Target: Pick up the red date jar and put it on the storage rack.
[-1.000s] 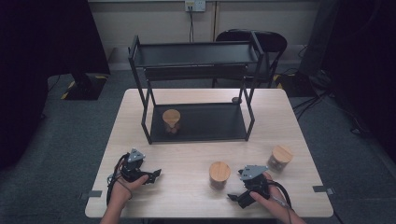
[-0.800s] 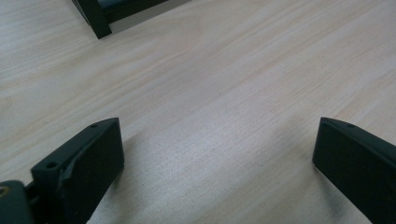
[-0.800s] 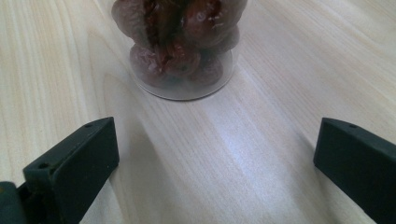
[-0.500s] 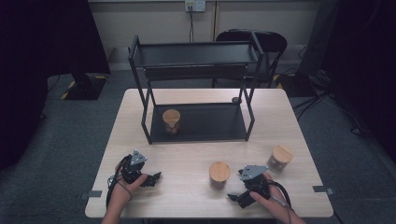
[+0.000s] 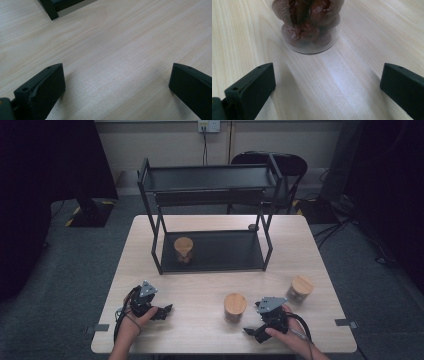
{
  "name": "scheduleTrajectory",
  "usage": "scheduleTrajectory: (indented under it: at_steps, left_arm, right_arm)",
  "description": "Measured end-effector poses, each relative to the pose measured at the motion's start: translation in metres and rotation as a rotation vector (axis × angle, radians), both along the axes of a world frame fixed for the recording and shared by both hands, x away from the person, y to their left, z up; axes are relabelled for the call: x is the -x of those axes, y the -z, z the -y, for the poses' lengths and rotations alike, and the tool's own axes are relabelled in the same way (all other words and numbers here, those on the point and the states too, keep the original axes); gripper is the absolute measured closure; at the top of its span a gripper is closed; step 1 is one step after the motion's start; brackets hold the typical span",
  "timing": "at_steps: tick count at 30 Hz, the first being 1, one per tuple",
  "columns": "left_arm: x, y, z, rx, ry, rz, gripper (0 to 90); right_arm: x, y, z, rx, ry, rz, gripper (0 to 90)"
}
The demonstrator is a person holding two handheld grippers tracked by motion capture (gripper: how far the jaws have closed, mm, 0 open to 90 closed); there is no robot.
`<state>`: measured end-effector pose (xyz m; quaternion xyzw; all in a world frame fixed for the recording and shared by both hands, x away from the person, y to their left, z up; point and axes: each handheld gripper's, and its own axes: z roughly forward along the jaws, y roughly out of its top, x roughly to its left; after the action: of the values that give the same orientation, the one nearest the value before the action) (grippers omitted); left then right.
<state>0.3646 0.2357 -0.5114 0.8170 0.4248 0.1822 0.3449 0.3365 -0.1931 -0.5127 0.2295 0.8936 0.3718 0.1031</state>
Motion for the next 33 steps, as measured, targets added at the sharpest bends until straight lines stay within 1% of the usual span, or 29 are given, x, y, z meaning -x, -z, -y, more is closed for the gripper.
scheduleTrajectory:
  at_steps: [8,15,16,18,22,25,27,30,33]
  left_arm:
    - [0.0,0.0,0.0,0.0,0.0,0.0,0.1]
    - [0.0,0.0,0.0,0.0,0.0,0.0,0.1]
    - [0.0,0.0,0.0,0.0,0.0,0.0,0.1]
    - [0.0,0.0,0.0,0.0,0.0,0.0,0.1]
    - [0.0,0.0,0.0,0.0,0.0,0.0,0.1]
    - [0.0,0.0,0.0,0.0,0.0,0.0,0.1]
    - [0.0,0.0,0.0,0.0,0.0,0.0,0.1]
    - [0.0,0.0,0.0,0.0,0.0,0.0,0.1]
    - [0.0,0.0,0.0,0.0,0.0,0.0,0.1]
  right_arm:
    - [-0.001,0.0,-0.001,0.001,-0.005,0.001,0.0]
    - [-0.003,-0.002,-0.002,0.018,-0.016,-0.012,0.0]
    - [-0.004,-0.003,-0.003,0.02,-0.016,-0.01,1.4]
    - [-0.005,-0.004,-0.003,0.005,-0.008,-0.023,2.4]
    - [-0.008,-0.008,-0.004,-0.018,-0.008,-0.028,2.2]
    - [-0.01,-0.013,-0.005,-0.054,-0.009,-0.034,1.8]
    - [-0.011,-0.015,-0.007,-0.091,-0.012,-0.047,1.9]
    - [-0.012,-0.018,-0.011,-0.096,-0.026,-0.037,1.7]
    - [-0.012,-0.02,-0.016,-0.109,-0.032,-0.037,1.7]
